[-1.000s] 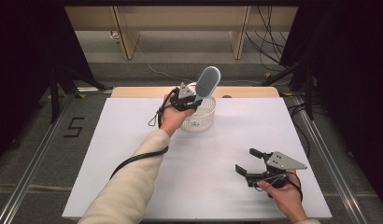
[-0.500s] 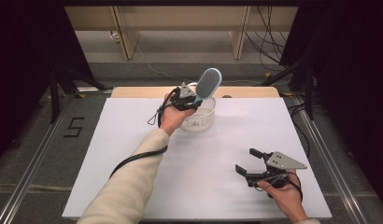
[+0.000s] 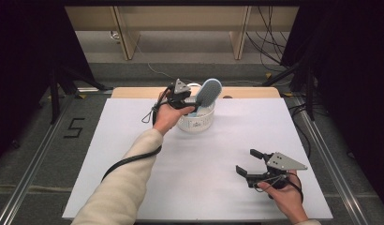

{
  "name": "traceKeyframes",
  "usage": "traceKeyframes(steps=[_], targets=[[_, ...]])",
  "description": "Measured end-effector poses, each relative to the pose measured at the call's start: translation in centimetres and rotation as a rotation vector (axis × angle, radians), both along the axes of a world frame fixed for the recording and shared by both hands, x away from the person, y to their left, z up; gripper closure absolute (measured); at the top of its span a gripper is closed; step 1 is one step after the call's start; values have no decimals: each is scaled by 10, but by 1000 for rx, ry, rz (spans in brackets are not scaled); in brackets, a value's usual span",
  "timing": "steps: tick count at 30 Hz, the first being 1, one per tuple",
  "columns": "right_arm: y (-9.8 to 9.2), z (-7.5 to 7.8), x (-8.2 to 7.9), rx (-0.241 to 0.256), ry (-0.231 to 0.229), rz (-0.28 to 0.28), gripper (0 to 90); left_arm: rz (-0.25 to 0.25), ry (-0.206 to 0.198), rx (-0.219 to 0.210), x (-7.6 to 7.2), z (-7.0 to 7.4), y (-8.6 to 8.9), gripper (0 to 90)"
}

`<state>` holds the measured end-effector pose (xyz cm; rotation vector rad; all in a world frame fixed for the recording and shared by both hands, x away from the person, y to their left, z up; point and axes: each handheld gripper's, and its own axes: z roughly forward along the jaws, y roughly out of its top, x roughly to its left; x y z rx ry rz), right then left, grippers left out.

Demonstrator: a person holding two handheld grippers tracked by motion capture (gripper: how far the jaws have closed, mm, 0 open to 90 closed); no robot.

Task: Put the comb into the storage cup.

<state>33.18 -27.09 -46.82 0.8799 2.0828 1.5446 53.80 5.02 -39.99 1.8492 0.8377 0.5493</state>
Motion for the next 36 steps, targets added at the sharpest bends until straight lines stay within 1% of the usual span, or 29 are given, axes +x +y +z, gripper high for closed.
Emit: traceKeyframes(steps=[3, 6, 7, 10, 12, 13, 14, 16, 18, 19, 21, 23, 26, 30, 34, 36], targets=[[0, 0, 0, 1, 6, -5, 154, -15, 25, -46, -4, 5, 4, 320], [-1, 0, 0, 0, 6, -7, 154, -23, 38, -87, -8, 11, 9, 281], [-1, 0, 0, 0, 6, -7, 153, -23, 40, -92, -10, 13, 11, 266], [0, 0, 0, 0, 6, -9, 154, -35, 44, -80, -15, 17, 16, 204], [-1, 0, 0, 2, 8, -10, 154, -26, 46, -74, -19, 19, 20, 157], [-1, 0, 1, 0, 7, -11, 153, -21, 44, -68, -20, 19, 22, 154], [-1, 0, 1, -1, 7, -12, 154, -16, 47, -54, -22, 19, 23, 148], [-1, 0, 1, -1, 8, -14, 153, -4, 49, -43, -25, 18, 27, 113], [-1, 0, 1, 0, 8, -14, 154, 5, 57, -31, -28, 17, 32, 67], [-1, 0, 1, -1, 8, -16, 153, 3, 63, -32, -29, 17, 34, 56], [-1, -1, 1, 0, 7, -16, 154, 1, 81, -46, -31, 14, 38, 41], [-1, -1, 1, -3, 6, -17, 153, 12, 75, -34, -33, 12, 41, 29], [-1, -1, 2, -2, 8, -20, 154, 22, 76, -23, -35, 10, 46, 0], [-1, -2, 2, 3, 7, -22, 154, 27, 76, 7, -39, 8, 52, 0], [-1, -2, 2, 4, 8, -23, 154, 40, 77, 16, -44, 7, 59, 0], [-1, -1, 2, 3, 7, -24, 153, 41, 77, 28, -47, 6, 62, 0]])
